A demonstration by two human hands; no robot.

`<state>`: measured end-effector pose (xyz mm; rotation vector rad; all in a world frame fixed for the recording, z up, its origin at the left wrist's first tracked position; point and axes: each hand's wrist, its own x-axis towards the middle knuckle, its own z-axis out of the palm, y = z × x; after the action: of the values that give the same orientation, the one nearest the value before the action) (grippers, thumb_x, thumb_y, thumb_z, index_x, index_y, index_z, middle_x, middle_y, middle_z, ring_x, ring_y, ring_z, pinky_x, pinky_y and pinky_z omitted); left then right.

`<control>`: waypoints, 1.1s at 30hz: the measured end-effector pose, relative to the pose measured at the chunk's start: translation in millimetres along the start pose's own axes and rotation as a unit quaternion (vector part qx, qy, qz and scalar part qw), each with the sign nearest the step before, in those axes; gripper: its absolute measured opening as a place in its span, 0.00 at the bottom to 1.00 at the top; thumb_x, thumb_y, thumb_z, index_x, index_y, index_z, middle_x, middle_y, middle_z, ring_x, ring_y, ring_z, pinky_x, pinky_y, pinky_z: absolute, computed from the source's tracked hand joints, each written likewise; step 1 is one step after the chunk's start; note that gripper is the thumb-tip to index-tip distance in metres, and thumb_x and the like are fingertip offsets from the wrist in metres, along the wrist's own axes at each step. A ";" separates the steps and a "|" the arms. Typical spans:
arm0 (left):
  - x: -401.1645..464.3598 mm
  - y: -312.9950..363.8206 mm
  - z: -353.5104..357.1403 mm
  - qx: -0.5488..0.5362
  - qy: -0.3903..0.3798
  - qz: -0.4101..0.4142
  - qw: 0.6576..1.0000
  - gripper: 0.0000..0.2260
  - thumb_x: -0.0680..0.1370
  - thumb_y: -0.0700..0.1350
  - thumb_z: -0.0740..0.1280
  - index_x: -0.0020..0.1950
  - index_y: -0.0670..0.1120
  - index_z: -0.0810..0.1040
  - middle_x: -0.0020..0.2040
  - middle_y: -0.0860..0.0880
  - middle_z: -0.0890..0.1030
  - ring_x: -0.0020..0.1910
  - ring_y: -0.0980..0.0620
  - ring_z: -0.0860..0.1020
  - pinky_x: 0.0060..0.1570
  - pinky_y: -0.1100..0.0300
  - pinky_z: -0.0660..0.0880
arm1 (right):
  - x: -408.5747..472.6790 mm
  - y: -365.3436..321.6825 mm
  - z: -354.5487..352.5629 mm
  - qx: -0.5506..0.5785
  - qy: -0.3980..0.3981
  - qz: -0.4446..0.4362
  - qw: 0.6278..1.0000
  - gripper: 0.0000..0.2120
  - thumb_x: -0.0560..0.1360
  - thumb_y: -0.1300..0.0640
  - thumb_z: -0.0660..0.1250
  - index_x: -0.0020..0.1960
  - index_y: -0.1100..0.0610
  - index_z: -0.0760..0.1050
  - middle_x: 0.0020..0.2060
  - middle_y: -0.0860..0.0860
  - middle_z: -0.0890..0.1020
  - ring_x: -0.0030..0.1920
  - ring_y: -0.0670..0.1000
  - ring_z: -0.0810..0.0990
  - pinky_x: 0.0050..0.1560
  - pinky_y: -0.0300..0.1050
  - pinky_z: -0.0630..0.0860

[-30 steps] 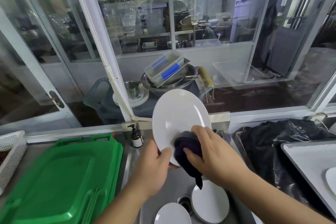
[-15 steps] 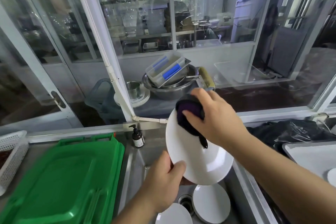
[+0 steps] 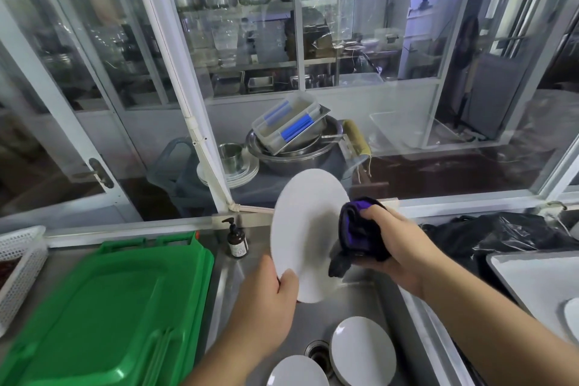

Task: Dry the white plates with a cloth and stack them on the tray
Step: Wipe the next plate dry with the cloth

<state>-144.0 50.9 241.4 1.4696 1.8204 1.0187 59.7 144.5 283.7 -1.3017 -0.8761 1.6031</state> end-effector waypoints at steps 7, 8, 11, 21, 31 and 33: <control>-3.2 12.4 1.7 0.239 -0.043 0.173 0.954 0.23 0.82 0.48 0.52 0.78 0.58 0.58 0.43 0.51 0.77 0.38 0.48 0.74 0.45 0.49 0.75 | -12.7 10.2 9.2 0.095 -0.008 0.064 0.993 0.11 0.83 0.58 0.65 0.62 0.60 0.79 0.52 0.63 0.86 0.48 0.62 0.87 0.41 0.59 0.84; -1.2 10.6 0.8 0.255 -0.048 0.186 0.948 0.24 0.81 0.49 0.50 0.77 0.61 0.53 0.46 0.49 0.80 0.41 0.45 0.78 0.47 0.46 0.76 | -15.3 9.2 9.5 0.117 -0.018 0.073 0.990 0.13 0.82 0.55 0.65 0.62 0.62 0.79 0.51 0.63 0.87 0.47 0.61 0.87 0.43 0.60 0.84; 3.7 2.4 -0.9 0.293 -0.050 0.214 0.931 0.24 0.82 0.47 0.53 0.75 0.63 0.50 0.58 0.51 0.82 0.49 0.42 0.82 0.48 0.45 0.77 | -22.9 4.8 6.0 0.182 -0.066 0.089 0.977 0.30 0.80 0.38 0.65 0.64 0.65 0.79 0.56 0.65 0.85 0.56 0.66 0.86 0.54 0.65 0.81; 14.8 -0.8 -16.5 0.341 -0.027 0.344 0.874 0.26 0.75 0.44 0.58 0.75 0.51 0.69 0.68 0.54 0.80 0.61 0.51 0.83 0.44 0.55 0.84 | -32.5 5.2 1.3 0.218 -0.143 0.083 0.962 0.28 0.74 0.45 0.69 0.63 0.66 0.79 0.48 0.66 0.85 0.41 0.67 0.84 0.37 0.60 0.83; 20.9 -4.1 -18.8 0.277 -0.026 0.344 0.897 0.31 0.74 0.43 0.59 0.78 0.57 0.67 0.75 0.58 0.73 0.77 0.53 0.69 0.69 0.46 0.75 | -31.5 19.1 -0.9 0.267 -0.180 0.016 0.947 0.25 0.70 0.51 0.63 0.60 0.65 0.78 0.31 0.61 0.81 0.33 0.64 0.83 0.26 0.54 0.79; 19.0 -0.9 -22.1 0.241 -0.031 0.355 0.903 0.32 0.74 0.44 0.60 0.79 0.56 0.67 0.77 0.58 0.71 0.79 0.54 0.65 0.74 0.47 0.69 | -30.7 18.6 0.0 0.264 -0.192 -0.004 0.945 0.29 0.64 0.48 0.72 0.60 0.64 0.80 0.31 0.61 0.82 0.37 0.65 0.84 0.26 0.57 0.80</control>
<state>-166.7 64.8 253.1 2.5570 1.5683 0.8292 58.5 109.0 278.1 -0.6200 -0.6050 1.9479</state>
